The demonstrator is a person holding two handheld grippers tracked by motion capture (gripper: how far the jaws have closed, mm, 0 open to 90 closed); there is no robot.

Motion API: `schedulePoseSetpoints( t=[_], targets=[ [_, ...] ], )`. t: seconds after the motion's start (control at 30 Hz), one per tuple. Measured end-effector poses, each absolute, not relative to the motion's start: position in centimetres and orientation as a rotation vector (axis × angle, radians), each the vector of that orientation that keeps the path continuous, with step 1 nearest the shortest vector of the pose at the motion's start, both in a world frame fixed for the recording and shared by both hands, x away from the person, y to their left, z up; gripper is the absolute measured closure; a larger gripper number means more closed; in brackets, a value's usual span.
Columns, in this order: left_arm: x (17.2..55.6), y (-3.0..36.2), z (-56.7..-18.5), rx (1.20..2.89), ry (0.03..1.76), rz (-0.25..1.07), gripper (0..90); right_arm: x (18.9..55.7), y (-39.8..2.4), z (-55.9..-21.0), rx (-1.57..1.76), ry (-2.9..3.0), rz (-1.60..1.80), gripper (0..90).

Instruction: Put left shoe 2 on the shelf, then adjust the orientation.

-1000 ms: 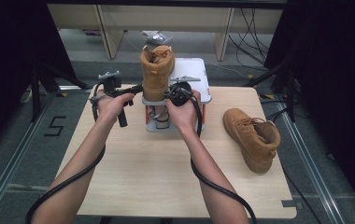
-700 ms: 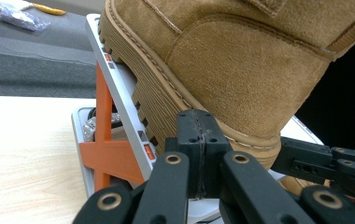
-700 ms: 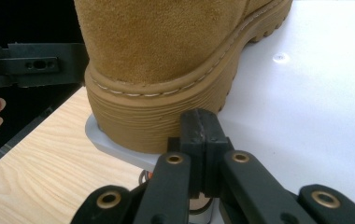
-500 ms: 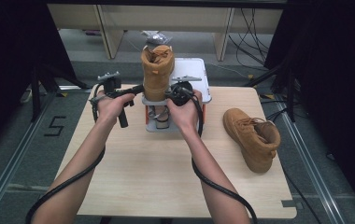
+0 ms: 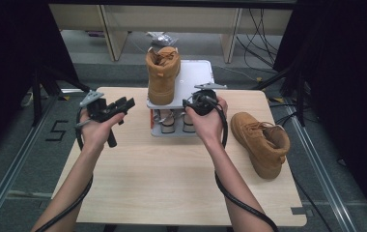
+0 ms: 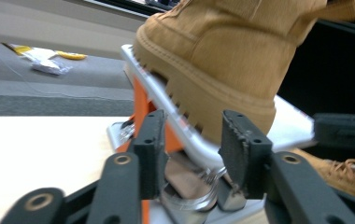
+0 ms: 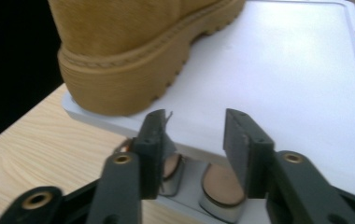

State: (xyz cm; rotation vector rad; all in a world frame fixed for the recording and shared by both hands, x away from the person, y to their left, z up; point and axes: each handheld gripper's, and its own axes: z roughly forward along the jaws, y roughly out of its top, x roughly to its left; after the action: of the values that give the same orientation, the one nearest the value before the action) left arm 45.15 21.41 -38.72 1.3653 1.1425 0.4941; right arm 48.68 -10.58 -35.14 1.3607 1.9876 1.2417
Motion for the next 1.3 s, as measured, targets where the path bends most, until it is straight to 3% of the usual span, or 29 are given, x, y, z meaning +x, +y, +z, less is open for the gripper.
schedulePoseSetpoints(
  t=[0.3,0.53,0.83,1.3],
  targets=[
    [41.3,23.8,-42.9,1.319,1.192,0.526,50.8,47.3,-13.8,-35.7,1.385,1.934,1.223,44.9],
    [40.3,24.3,-44.9,1.325,1.244,0.498,47.6,46.9,-14.6,-36.1,1.419,1.908,1.239,42.5],
    [39.7,24.3,-45.0,1.319,1.248,0.511,47.4,46.2,-16.0,-35.8,1.444,1.944,1.206,50.5],
    [39.0,24.0,-45.1,1.312,1.248,0.475,47.0,44.8,-22.1,-36.3,1.552,1.992,1.047,62.5]
  ],
)
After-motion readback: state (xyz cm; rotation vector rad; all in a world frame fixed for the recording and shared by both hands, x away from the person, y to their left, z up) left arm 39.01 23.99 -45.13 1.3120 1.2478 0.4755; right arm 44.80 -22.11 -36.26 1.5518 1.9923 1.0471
